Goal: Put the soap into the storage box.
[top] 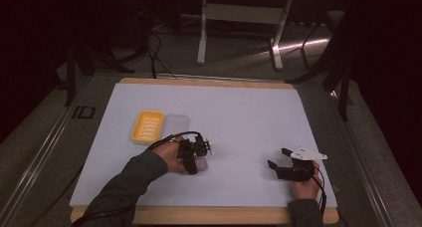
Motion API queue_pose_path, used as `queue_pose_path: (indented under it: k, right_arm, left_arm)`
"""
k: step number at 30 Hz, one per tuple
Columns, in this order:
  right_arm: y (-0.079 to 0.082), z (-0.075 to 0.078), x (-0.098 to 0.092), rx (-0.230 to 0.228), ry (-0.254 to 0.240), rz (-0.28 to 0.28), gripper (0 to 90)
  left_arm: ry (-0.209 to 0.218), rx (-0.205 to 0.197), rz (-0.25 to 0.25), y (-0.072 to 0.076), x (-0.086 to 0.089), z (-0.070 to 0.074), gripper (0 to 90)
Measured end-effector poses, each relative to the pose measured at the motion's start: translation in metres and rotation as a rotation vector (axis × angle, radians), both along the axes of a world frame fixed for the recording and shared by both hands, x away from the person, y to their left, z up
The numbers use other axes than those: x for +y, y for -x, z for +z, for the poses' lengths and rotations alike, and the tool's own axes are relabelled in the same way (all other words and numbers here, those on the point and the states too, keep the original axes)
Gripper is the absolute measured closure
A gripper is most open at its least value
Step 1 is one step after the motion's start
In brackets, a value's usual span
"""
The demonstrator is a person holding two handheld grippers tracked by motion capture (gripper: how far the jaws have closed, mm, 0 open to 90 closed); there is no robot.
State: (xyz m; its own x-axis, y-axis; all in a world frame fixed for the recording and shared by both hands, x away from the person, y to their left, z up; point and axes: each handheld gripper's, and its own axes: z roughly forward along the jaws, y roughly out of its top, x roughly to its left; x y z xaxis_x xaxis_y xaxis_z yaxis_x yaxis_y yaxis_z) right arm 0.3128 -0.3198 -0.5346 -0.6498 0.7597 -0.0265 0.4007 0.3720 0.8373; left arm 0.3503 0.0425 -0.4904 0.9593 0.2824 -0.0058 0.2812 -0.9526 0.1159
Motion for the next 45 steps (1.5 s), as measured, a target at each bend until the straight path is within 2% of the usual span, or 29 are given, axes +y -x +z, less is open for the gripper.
queue_pose_path:
  k: [14, 35, 45]
  right_arm:
    - [0.000, 0.000, 0.000, 0.000, 0.002, 0.000, 21.9]
    - [0.000, 0.000, 0.000, -0.001, 0.000, -0.001, 21.9]
    - [0.000, 0.000, 0.000, -0.001, 0.002, -0.001, 21.9]
  left_arm:
    - [0.017, -0.005, 0.092, -0.011, 0.013, 0.008, 49.4]
    - [0.079, -0.023, 0.222, -0.022, 0.036, 0.026, 49.4]
    - [0.091, -0.025, 0.256, -0.026, 0.043, 0.032, 49.4]
